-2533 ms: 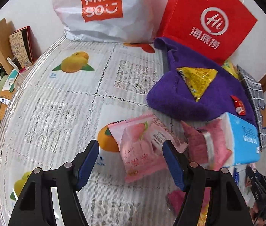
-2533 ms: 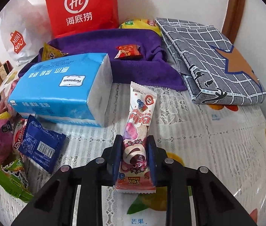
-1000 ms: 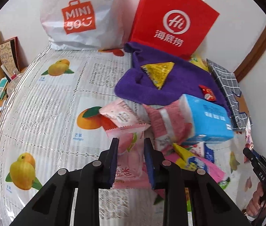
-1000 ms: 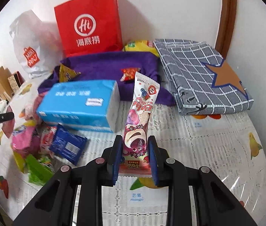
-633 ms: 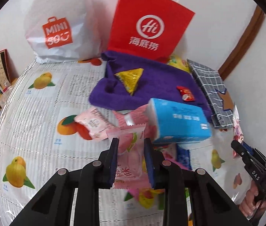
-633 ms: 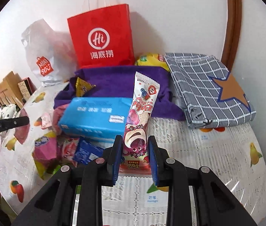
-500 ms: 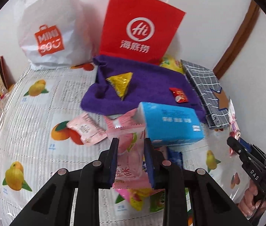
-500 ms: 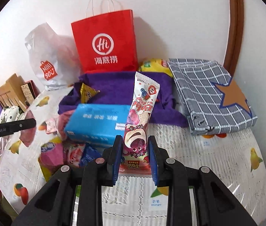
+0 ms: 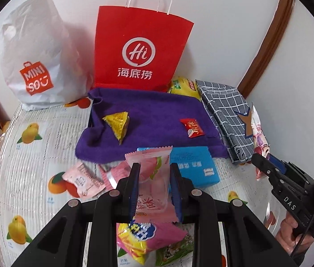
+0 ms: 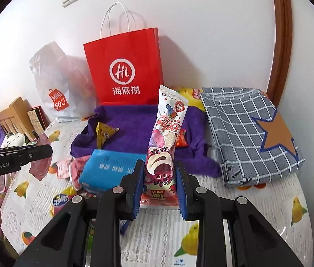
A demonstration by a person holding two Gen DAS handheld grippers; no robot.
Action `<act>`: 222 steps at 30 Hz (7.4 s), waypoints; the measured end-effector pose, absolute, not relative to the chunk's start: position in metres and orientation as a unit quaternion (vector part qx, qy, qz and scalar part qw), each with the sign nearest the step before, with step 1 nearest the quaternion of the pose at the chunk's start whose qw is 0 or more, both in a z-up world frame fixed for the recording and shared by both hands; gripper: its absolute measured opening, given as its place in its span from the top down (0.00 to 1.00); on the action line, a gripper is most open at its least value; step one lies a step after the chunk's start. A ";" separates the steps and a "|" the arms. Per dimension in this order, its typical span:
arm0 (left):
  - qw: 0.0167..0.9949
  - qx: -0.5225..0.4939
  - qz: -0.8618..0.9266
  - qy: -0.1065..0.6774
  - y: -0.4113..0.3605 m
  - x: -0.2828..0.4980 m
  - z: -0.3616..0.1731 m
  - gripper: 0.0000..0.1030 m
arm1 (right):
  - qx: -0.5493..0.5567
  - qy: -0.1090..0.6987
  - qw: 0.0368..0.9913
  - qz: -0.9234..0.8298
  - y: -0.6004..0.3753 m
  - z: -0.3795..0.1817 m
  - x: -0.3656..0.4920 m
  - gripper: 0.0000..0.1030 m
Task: Organize snacks
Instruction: 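Carry both snacks over the purple towel with both tools, then open both tools to drop the stick snack and pink candy onto the towel, then grasp the dark blue biscuit packet with the right tool while the left tool approaches the pink pastry packet, then lift the blue packet with the right tool while the left tool grasps the pink pastry packet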
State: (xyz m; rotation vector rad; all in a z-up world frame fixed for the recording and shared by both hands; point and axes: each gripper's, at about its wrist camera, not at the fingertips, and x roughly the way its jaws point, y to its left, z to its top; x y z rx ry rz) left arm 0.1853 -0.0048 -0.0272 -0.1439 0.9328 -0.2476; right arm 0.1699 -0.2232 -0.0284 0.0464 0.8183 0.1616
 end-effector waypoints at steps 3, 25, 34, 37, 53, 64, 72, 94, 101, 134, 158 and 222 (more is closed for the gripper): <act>0.884 -0.065 -0.122 0.446 -0.009 0.192 -0.025 0.76 | 0.020 0.397 0.914 0.077 -0.222 -0.027 0.180 0.73; 0.893 -0.038 -0.108 0.434 -0.004 0.273 -0.017 0.76 | 0.013 0.391 0.918 0.067 -0.204 -0.017 0.280 0.73; 0.893 -0.045 -0.098 0.437 0.002 0.306 -0.027 0.76 | 0.018 0.391 0.917 0.075 -0.201 -0.023 0.322 0.73; 0.891 -0.045 -0.099 0.440 0.001 0.317 -0.031 0.76 | 0.017 0.388 0.918 0.077 -0.200 -0.025 0.334 0.73; 0.879 -0.074 -0.070 0.465 0.034 0.366 -0.086 0.76 | 0.018 0.442 0.894 0.077 -0.208 -0.084 0.366 0.73; 0.855 -0.100 -0.078 0.503 0.036 0.379 -0.112 0.76 | -0.001 0.484 0.869 0.098 -0.193 -0.118 0.375 0.73; 0.853 -0.094 -0.075 0.507 0.033 0.377 -0.115 0.76 | -0.037 0.507 0.856 0.094 -0.181 -0.129 0.374 0.73; 0.843 -0.074 -0.090 0.525 0.016 0.382 -0.124 0.75 | -0.039 0.534 0.841 0.071 -0.185 -0.142 0.384 0.70; 0.844 -0.069 -0.093 0.524 0.016 0.382 -0.124 0.75 | -0.029 0.506 0.859 0.075 -0.188 -0.122 0.379 0.56; 0.890 -0.053 -0.115 0.438 0.018 0.262 -0.021 0.42 | 0.001 0.448 0.893 0.038 -0.195 -0.038 0.245 0.50; 0.881 -0.091 -0.018 0.464 0.095 0.158 -0.046 0.42 | 0.014 0.505 0.857 0.102 -0.149 -0.092 0.162 0.49; 0.826 -0.124 0.025 0.550 0.087 0.252 -0.161 0.44 | 0.006 0.549 0.834 0.064 -0.243 -0.158 0.164 0.41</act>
